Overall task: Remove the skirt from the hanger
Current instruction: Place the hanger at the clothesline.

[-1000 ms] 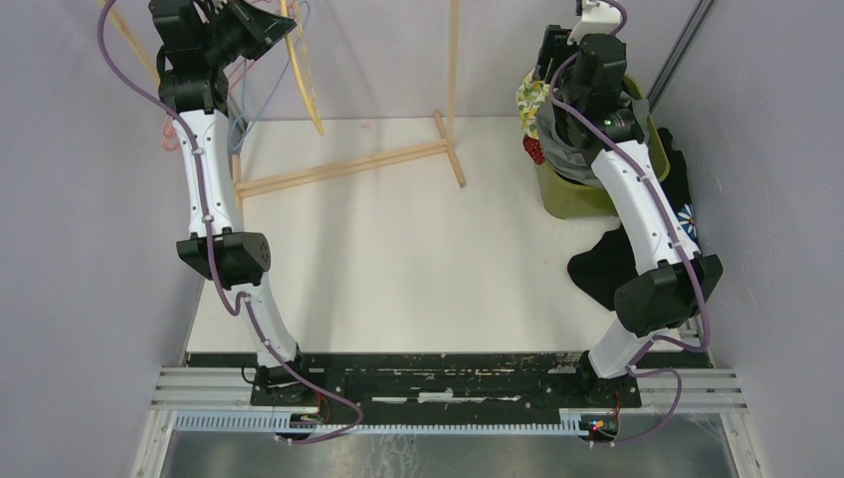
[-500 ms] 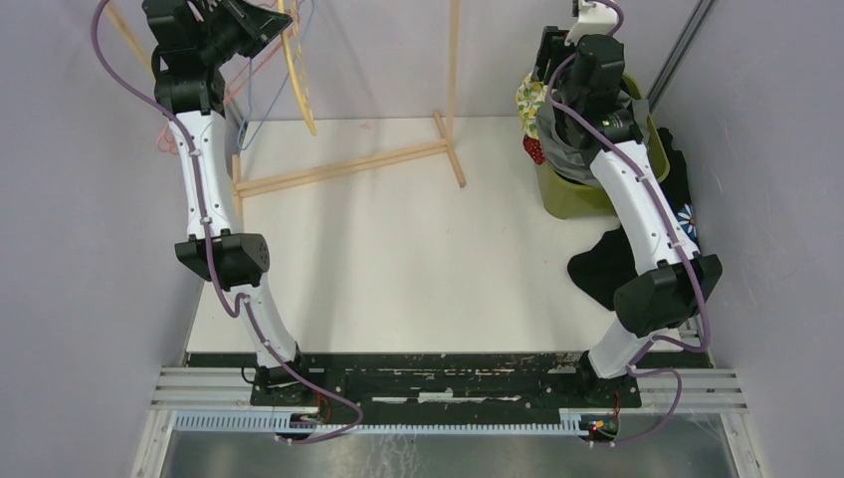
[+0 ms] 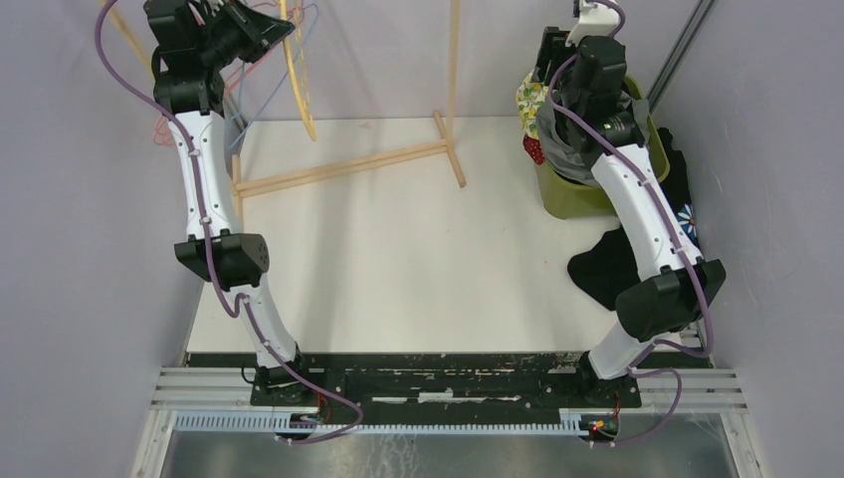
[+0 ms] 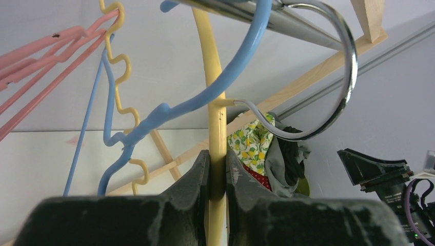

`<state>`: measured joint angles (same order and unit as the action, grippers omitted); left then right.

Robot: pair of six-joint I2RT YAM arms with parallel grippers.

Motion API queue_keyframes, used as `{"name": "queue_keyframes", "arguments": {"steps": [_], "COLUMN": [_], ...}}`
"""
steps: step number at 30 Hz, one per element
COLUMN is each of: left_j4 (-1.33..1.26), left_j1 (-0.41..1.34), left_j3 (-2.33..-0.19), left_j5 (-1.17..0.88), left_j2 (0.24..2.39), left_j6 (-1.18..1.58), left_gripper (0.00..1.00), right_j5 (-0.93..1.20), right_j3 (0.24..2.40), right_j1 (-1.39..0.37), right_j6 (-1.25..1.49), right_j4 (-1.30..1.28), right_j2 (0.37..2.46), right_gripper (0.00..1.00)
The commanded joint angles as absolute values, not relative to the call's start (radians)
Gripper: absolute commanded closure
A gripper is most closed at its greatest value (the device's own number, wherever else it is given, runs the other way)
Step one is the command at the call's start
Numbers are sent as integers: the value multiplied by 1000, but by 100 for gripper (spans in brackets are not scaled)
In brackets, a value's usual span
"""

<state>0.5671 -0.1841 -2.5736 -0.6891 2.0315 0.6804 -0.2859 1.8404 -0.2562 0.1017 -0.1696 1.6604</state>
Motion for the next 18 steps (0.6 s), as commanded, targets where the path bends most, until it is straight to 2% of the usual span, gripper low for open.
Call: {"name": "queue_keyframes", "arguments": {"steps": [1, 10, 18], "left_j4": [667, 713, 705], "left_j1": [-188, -180, -145], "left_j3": [-2601, -2589, -2574], "left_j5": [-613, -349, -283], "left_j2": [2001, 2018, 2029], "left_j6": [612, 488, 411], "left_gripper": [97, 97, 97], "right_j5": [-308, -313, -317], "right_j3": [1828, 1824, 1827], "right_j1": [-264, -267, -273], "right_j6": [81, 74, 64], "right_j4": [-106, -106, -109], "right_j2": [1598, 1587, 1589], "right_gripper": [32, 32, 32]}}
